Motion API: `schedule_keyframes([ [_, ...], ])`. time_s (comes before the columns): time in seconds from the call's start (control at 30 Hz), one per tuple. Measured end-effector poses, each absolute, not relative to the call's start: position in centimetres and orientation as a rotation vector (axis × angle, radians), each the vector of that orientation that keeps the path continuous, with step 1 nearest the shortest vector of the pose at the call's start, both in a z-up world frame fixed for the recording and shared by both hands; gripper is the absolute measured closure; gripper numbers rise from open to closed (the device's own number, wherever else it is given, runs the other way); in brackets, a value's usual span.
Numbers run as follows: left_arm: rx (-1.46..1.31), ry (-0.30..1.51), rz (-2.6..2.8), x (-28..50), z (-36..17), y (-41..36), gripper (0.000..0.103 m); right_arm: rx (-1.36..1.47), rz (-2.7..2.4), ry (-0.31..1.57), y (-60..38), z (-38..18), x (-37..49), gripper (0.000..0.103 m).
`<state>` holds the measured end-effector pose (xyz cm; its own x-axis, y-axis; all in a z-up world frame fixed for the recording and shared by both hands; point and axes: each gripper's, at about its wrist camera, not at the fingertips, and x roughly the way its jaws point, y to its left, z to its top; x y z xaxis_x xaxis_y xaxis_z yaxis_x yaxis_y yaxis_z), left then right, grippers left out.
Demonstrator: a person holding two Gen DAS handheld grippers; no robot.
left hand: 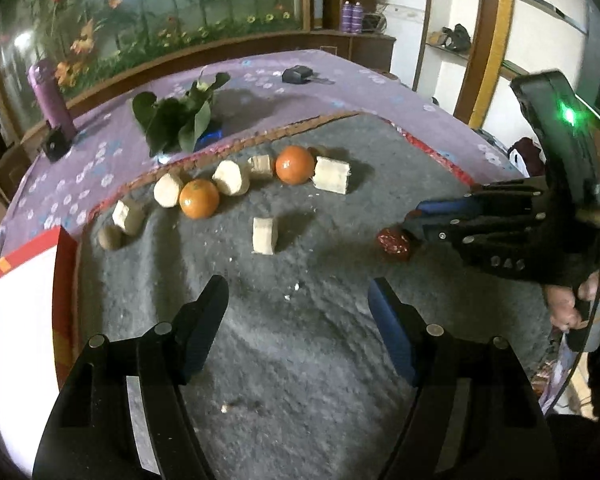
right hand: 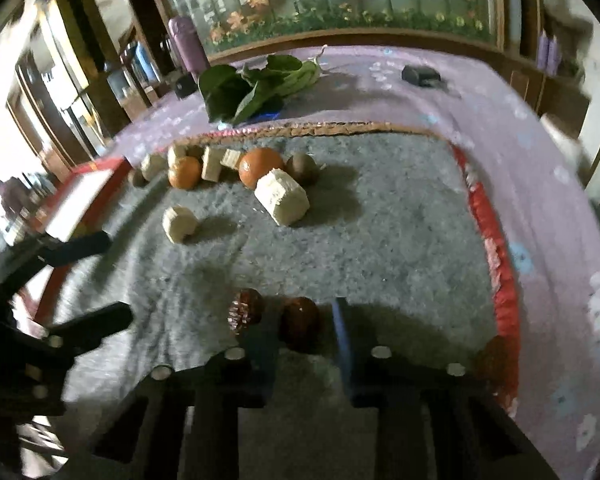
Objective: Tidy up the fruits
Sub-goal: 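Grasp one red date with the right gripper while the left gripper grasps the other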
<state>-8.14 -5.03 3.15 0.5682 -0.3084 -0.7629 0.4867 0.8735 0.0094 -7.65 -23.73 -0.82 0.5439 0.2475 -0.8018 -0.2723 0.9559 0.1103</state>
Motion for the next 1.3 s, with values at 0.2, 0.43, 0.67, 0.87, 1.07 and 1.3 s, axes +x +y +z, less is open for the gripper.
schedule_keyframes([
  [0.2,0.189,0.892,-0.481,-8.0,3.4,-6.3,0.03,-0.095,0.284,0.937,-23.4,-0.9,-8.1,0.085],
  [0.43,0.156,0.962,-0.465,-7.1,2.4,-9.8,0.03,0.357,0.273,0.872,-30.4,-1.5,-7.3,0.085],
  [0.67,0.129,1.028,-0.441,-5.9,0.8,-12.4,0.053,0.483,0.272,0.865,-32.0,-2.1,-6.9,0.085],
  [0.87,0.158,1.016,-0.429,-6.0,0.5,-12.9,0.078,0.481,0.276,0.865,-31.8,-2.1,-7.2,0.085],
  [1.07,0.17,0.997,-0.444,-6.1,0.6,-12.6,0.084,0.472,0.289,0.872,-31.6,-2.2,-7.3,0.085],
  [1.3,0.133,0.969,-0.411,-6.3,1.5,-10.5,0.084,0.442,0.342,0.857,-30.7,-1.7,-7.6,0.085],
])
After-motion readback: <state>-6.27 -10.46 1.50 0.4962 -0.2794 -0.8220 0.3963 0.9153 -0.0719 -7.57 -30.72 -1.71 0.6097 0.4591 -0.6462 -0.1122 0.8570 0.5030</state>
